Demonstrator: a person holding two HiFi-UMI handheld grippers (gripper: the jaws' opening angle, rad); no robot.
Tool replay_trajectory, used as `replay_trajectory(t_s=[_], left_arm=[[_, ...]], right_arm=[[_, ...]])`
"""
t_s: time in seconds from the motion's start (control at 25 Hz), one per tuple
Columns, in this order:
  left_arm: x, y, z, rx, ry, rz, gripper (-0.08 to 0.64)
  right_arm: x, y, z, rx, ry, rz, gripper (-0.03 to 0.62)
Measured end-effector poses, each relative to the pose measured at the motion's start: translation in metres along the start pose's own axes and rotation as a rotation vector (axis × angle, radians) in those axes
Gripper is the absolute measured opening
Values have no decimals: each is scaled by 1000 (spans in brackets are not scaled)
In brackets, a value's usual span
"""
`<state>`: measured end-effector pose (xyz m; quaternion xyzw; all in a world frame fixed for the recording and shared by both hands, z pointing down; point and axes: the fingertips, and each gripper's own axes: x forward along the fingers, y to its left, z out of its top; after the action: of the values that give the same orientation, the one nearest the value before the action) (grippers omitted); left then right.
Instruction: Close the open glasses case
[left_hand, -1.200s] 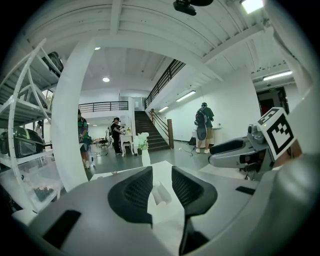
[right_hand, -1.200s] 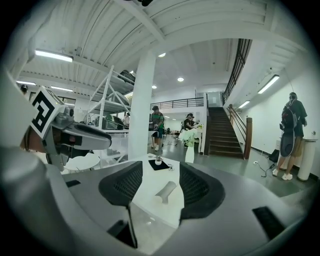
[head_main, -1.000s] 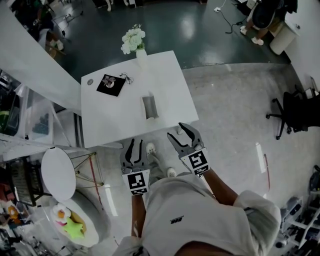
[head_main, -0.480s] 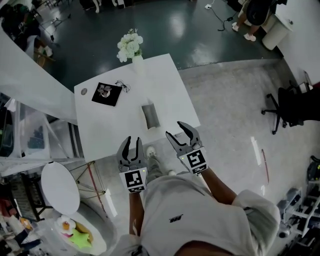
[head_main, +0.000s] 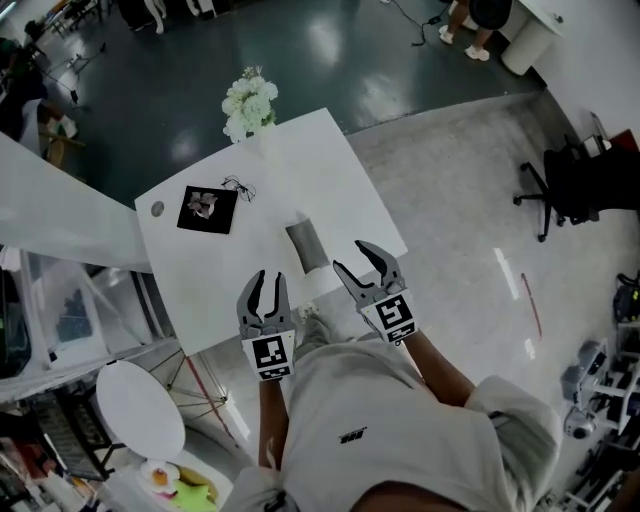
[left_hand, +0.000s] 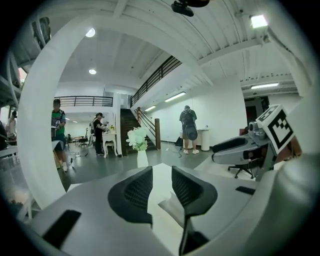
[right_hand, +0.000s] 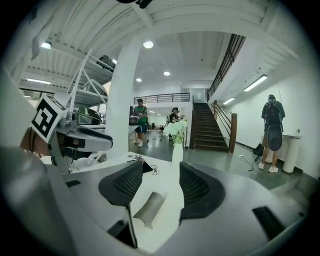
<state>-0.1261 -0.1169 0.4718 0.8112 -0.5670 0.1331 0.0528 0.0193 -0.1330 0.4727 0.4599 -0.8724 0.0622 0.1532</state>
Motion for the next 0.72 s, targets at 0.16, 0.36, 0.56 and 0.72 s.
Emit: replay_trajectory(t_s=[0.16,0.36,0.56,0.72], left_arm=[[22,12,-11,2,21,-62,132],[44,17,-27,10,42,-149,132],[62,14,-46,3,86,-212,132],[78,7,-59,-10,117,-252,132]], right_arm=[[21,-4,-10,13,37,-42,233],[36,-8,-25,31,82,-100,227],[44,-10,-43,40,132,-129,227],[54,-17,-58,41,165,-142,227]])
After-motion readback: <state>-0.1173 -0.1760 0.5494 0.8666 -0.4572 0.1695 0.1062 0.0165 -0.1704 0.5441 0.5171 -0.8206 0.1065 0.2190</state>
